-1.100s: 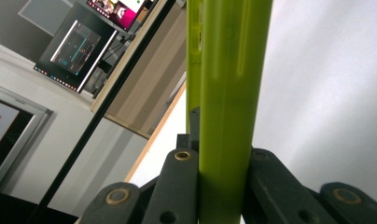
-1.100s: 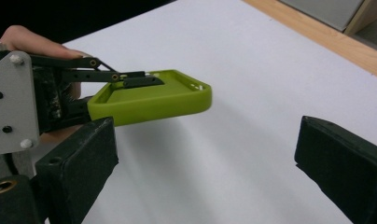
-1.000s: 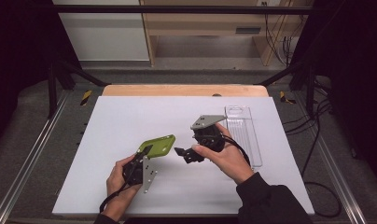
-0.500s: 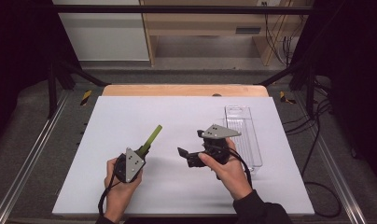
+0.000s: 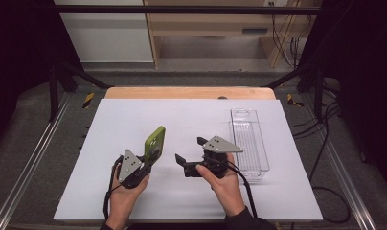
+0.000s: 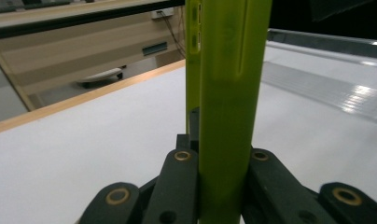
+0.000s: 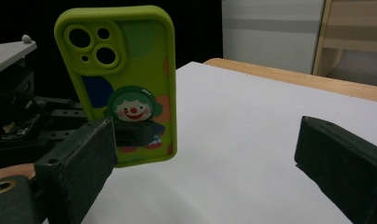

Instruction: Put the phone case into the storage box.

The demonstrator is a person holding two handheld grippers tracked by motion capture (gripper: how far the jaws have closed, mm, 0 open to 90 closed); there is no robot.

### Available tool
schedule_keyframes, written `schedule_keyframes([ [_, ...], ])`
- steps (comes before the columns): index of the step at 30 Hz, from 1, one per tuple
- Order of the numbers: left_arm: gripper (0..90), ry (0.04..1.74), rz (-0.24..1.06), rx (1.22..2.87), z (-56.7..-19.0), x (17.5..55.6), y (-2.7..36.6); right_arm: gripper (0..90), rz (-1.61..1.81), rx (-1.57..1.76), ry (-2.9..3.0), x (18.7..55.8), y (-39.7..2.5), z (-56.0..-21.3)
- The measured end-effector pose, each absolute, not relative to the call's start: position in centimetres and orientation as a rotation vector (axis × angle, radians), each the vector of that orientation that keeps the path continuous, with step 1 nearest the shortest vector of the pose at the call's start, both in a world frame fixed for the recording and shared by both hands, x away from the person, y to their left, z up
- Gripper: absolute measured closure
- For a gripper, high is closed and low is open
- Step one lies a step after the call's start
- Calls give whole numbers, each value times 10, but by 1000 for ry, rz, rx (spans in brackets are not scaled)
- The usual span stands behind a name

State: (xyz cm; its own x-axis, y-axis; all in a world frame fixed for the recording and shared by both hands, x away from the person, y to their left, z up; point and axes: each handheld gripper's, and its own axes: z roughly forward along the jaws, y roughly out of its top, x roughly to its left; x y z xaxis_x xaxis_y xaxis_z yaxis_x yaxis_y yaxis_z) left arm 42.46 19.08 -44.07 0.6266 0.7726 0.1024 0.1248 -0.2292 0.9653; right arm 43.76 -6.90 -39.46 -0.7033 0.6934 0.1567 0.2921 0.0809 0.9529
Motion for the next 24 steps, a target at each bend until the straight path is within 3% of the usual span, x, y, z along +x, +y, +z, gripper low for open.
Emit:
schedule_keyframes([
  [9,869,748,569,1678,-441,427,190,40,1666,958,2021,433,-59,-394],
  [24,869,745,486,1662,-446,428,188,39,1685,956,2014,433,-52,-395],
])
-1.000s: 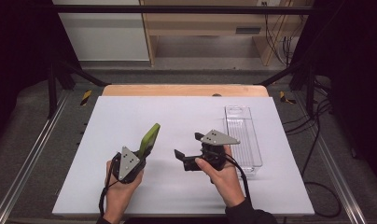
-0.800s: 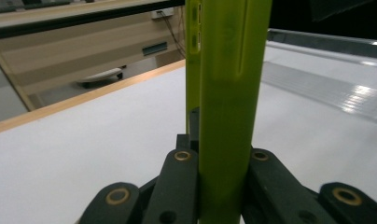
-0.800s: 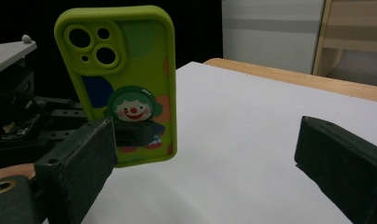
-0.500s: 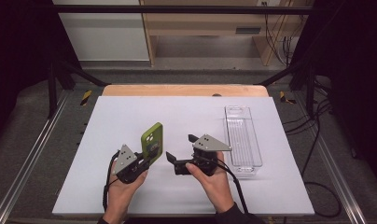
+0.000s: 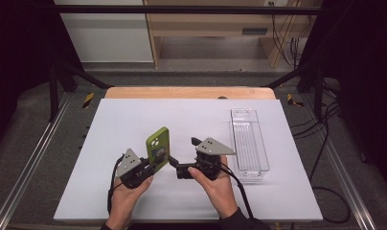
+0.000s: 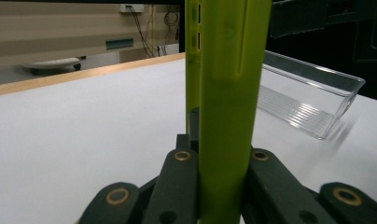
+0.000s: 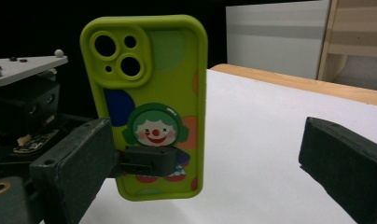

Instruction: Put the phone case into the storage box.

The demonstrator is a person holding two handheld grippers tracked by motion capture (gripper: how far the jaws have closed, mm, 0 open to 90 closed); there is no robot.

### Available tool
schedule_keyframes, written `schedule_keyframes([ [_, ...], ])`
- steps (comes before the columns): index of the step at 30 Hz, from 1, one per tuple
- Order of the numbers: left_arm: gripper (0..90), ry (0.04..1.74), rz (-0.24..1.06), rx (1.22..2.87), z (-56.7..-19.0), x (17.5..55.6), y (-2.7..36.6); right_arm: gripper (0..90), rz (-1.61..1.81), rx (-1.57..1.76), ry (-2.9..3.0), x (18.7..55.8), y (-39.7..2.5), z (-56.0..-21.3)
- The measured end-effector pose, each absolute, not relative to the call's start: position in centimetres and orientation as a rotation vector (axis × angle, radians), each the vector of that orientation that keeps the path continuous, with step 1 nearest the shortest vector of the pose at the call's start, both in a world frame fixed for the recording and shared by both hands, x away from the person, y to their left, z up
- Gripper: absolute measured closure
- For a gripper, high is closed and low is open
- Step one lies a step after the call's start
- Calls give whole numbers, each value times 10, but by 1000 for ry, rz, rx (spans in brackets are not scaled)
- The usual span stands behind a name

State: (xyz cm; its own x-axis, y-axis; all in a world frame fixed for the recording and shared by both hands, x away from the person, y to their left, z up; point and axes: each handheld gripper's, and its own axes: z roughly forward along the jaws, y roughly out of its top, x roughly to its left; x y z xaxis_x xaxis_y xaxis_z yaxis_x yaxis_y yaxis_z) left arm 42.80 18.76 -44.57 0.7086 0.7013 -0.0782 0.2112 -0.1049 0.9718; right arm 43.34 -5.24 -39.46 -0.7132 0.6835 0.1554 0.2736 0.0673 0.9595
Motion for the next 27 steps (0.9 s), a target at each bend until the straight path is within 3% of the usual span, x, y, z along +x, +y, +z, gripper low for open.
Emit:
schedule_keyframes([
  [27,868,683,422,1665,-447,425,177,33,1749,921,2022,437,-20,-385],
])
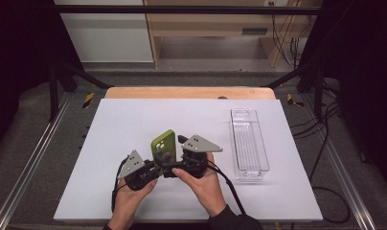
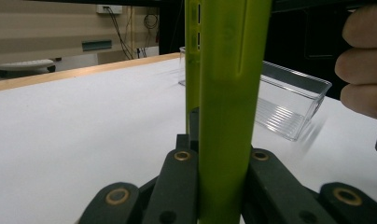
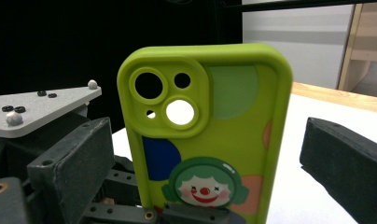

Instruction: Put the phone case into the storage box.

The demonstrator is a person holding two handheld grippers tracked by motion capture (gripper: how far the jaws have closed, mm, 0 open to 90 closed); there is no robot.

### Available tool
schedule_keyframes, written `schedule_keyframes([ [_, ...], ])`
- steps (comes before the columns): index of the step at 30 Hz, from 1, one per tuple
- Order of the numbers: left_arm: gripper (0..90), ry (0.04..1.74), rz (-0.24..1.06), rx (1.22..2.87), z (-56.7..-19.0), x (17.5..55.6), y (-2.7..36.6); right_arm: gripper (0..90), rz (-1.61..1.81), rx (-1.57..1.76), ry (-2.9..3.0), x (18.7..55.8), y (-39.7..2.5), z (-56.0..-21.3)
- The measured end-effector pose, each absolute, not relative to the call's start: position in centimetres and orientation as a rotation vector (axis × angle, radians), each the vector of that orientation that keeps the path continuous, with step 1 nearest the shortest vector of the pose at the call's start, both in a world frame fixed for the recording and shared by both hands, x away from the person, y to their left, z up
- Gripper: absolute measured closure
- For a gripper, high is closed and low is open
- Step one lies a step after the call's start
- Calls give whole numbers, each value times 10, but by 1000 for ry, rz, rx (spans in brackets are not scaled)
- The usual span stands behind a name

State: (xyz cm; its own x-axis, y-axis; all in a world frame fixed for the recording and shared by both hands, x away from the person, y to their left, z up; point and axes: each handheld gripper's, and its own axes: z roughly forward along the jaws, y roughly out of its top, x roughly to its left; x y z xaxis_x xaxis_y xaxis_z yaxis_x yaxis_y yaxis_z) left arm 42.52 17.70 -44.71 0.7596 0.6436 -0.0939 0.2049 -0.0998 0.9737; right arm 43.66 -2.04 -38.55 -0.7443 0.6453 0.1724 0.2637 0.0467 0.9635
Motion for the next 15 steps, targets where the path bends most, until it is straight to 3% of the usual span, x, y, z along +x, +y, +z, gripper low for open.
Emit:
schedule_keyframes([
  [15,868,651,411,1668,-447,423,173,55,1745,925,1952,440,-14,-383],
])
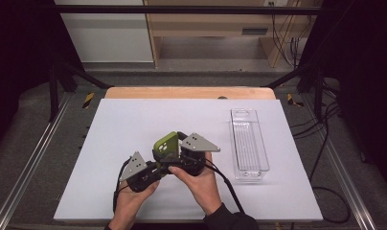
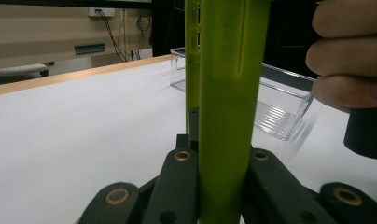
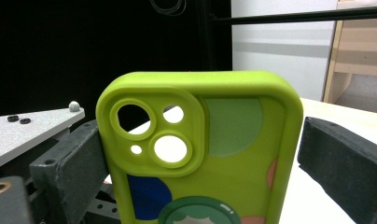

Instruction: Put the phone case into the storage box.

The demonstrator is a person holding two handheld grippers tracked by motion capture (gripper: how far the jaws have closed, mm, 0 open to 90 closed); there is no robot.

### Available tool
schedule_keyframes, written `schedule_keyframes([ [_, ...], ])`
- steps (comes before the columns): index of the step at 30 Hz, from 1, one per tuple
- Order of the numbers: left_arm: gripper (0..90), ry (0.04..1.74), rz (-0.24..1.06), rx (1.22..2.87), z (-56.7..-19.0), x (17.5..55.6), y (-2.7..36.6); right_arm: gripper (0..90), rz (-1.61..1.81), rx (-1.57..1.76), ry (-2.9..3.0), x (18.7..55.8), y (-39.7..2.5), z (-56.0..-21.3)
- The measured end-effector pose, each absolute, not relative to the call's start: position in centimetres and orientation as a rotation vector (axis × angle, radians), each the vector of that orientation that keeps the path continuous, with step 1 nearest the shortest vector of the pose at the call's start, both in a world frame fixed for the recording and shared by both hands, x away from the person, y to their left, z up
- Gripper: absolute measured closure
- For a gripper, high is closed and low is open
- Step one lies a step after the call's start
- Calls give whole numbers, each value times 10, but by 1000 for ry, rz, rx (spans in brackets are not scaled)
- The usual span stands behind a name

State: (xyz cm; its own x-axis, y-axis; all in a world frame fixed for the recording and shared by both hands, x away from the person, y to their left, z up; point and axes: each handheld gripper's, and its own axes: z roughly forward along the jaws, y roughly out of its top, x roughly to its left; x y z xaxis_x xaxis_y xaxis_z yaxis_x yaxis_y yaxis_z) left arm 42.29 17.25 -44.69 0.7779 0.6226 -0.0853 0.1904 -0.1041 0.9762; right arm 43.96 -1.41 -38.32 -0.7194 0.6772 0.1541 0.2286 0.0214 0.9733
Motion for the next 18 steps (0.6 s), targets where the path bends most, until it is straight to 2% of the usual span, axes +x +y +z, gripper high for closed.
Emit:
schedule_keyframes([
  [18,868,654,400,1679,-450,423,171,90,1732,915,1942,442,-6,-383],
])
